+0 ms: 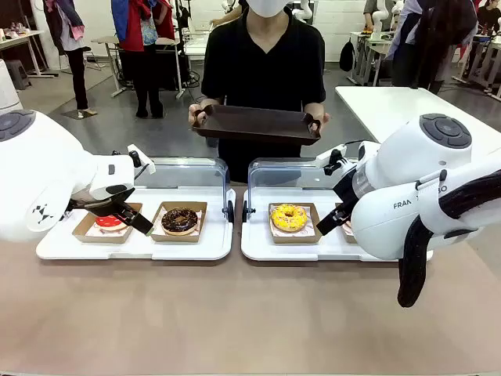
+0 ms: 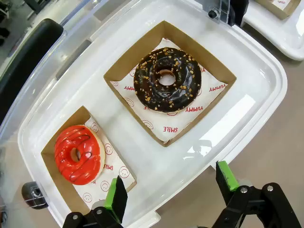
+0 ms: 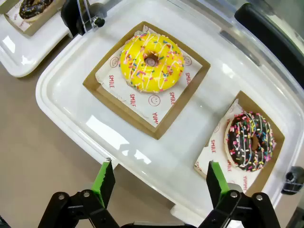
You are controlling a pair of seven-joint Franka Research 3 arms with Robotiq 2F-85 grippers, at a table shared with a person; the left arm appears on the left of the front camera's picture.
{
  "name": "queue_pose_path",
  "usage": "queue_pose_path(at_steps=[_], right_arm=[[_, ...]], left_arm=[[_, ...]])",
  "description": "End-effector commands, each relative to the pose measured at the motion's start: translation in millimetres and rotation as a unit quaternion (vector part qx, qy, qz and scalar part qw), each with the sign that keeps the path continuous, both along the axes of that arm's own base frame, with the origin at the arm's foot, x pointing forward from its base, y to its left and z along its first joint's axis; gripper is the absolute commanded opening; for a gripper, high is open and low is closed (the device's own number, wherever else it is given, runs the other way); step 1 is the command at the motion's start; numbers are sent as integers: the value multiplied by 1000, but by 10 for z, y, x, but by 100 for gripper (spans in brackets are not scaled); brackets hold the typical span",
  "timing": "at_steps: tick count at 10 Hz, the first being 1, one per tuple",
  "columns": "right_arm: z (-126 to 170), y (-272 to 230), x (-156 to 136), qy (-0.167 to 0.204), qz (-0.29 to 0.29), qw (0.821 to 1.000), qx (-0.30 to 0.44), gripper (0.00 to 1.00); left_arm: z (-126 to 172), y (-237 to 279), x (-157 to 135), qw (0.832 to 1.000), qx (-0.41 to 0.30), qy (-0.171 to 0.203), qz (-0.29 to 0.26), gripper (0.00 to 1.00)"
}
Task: Provide the desired donut to the person.
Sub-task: Pick up and lift the Paper togo box containing the Donut pointed at by the person.
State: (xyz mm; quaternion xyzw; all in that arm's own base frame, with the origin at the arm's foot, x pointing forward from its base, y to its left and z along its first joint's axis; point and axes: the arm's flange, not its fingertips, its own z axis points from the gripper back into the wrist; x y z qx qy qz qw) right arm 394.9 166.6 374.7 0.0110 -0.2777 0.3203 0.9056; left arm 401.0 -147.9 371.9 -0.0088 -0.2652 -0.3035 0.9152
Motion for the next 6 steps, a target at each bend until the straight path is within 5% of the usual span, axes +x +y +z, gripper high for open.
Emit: queue_pose_path(at_steps=[1,6], right_arm=[[-2,0,0,0,0,1000,0,100],[-2,0,0,0,0,1000,0,100]], left_arm=[[3,-3,30,1000,0,0,0,100],[3,-3,30,1000,0,0,0,100]])
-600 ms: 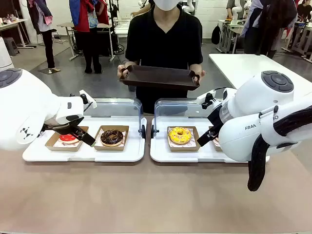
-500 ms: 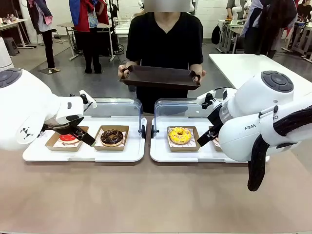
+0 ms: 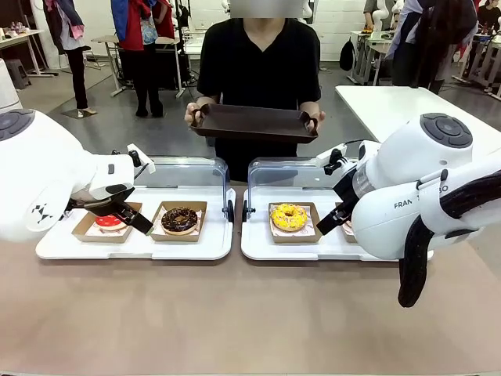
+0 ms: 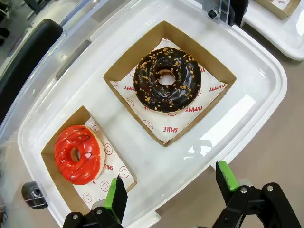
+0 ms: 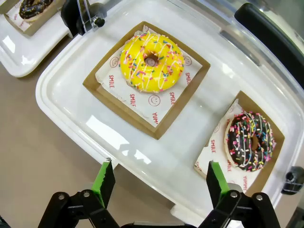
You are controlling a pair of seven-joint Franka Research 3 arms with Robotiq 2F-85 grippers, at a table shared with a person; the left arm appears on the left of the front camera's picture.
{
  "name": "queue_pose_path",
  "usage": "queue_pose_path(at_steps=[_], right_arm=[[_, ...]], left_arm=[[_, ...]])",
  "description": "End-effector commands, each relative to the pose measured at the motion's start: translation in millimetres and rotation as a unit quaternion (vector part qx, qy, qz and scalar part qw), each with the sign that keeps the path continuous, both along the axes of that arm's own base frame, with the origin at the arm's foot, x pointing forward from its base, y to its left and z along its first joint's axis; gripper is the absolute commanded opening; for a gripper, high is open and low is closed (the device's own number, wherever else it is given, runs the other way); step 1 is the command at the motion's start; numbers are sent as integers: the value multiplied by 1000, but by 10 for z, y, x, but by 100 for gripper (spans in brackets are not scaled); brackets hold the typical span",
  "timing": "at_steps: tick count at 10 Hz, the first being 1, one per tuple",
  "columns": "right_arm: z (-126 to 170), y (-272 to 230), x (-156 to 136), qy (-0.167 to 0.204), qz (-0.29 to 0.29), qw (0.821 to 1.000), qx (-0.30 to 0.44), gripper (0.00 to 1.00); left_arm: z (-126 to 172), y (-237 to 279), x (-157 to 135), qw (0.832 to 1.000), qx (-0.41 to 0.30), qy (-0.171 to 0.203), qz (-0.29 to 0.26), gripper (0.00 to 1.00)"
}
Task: Provide the desired donut to the person.
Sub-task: Pick up and lift the Paper togo box containing the Donut pointed at by the person.
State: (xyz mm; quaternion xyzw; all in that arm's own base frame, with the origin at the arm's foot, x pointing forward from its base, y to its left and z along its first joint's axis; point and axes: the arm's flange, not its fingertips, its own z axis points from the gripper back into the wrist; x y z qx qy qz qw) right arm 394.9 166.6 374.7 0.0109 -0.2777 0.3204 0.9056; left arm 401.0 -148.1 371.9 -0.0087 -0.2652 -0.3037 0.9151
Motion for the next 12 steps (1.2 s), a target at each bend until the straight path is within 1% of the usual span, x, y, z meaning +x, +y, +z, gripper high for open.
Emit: queue_pose_path(at_steps=[1,12], right_arm=[[-2,0,0,0,0,1000,0,100],[-2,0,0,0,0,1000,0,100]], left_arm=[[3,-1,31,1000,0,0,1,100],[3,-1,31,1000,0,0,1,100]])
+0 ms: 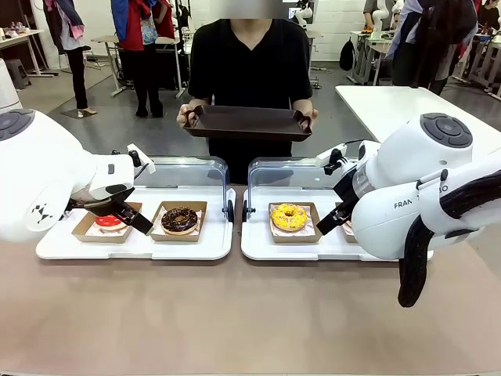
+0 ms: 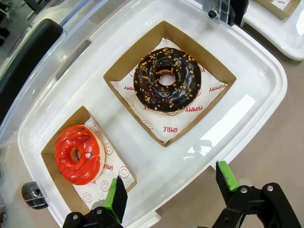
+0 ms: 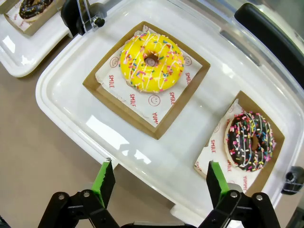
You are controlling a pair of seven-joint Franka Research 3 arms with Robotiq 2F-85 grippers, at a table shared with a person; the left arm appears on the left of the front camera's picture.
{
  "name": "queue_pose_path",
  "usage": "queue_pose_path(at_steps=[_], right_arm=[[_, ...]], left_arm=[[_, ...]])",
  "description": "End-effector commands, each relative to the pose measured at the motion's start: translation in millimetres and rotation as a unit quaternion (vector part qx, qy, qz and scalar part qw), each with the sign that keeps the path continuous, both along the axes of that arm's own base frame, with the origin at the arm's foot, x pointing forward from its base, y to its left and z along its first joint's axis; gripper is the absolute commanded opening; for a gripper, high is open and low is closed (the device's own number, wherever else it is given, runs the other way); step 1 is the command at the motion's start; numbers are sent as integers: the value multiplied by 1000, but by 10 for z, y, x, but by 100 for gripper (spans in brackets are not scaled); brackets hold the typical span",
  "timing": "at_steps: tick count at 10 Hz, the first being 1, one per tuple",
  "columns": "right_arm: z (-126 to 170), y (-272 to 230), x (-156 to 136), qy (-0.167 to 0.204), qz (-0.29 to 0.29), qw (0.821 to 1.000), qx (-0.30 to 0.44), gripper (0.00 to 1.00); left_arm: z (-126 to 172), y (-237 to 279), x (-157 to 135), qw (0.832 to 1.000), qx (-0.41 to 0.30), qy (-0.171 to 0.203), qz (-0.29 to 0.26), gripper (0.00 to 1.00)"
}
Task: Provide the desired donut to the person.
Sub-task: Pick up and lift the Paper togo box containing the Donut pointed at by the person.
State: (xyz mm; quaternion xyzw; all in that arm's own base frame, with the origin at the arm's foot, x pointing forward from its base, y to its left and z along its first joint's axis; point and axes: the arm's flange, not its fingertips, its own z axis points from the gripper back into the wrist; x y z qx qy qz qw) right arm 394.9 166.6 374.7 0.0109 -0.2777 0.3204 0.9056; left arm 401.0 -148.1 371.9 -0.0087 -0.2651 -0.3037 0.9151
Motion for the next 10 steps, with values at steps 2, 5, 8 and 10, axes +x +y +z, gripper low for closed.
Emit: queue_pose_path(at_steps=[2,5,8,10], right_arm=[[-2,1,0,0,0,1000,0,100],[619,-163,-422,-37,-36,997,-50,100],[1262,-454,-1040,-24,-55,997,-52,100],[1571,-495,-1293,-15,-53,998,-38,100]], left_arm=[[3,-1,31,1000,0,0,1,100],[730,180,-196,999,31,6,-8,100],[1372,384,-707,999,20,12,-34,100],[1649,459,-795,999,22,8,-32,100]])
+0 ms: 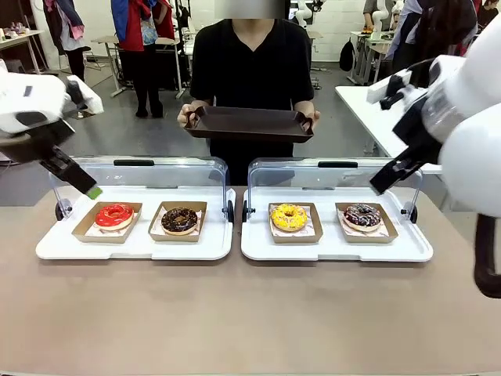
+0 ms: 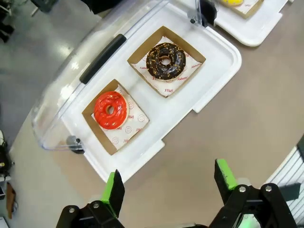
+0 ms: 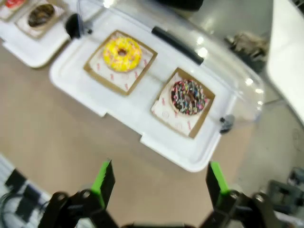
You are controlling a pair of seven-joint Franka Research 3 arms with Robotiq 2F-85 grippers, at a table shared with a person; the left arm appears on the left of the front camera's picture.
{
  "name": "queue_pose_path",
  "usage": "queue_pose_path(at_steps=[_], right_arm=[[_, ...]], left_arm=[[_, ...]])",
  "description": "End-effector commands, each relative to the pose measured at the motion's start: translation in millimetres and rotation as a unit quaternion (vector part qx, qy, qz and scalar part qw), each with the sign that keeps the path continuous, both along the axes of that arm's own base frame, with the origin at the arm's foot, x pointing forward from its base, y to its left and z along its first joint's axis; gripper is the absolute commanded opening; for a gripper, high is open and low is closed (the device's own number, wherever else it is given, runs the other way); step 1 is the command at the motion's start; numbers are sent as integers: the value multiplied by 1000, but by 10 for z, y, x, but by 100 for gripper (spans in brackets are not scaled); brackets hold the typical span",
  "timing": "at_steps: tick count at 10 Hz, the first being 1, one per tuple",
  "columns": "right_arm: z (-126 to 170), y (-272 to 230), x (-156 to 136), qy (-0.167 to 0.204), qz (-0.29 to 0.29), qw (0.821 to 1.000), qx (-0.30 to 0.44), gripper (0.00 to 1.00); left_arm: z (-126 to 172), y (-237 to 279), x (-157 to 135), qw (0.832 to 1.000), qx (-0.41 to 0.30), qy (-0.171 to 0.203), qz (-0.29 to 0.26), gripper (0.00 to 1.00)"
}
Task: Provide the desired donut to the person.
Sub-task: Pick up and lift the Paper togo box containing the Donut pointed at by the person.
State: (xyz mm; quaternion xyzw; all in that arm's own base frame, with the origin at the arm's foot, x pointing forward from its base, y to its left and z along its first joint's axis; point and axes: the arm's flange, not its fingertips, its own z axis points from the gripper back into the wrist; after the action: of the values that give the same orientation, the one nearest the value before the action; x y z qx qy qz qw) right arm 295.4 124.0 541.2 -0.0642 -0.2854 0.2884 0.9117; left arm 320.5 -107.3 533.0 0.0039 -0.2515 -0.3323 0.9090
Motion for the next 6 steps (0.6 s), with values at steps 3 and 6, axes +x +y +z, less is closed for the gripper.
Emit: queue_pose_path(at_steps=[3,6], right_arm=[[0,0,0,0,0,1000,0,100],[0,0,0,0,0,1000,0,100]], left_arm=[[0,0,0,1000,0,0,0,100],[0,0,0,1000,0,0,0,100]])
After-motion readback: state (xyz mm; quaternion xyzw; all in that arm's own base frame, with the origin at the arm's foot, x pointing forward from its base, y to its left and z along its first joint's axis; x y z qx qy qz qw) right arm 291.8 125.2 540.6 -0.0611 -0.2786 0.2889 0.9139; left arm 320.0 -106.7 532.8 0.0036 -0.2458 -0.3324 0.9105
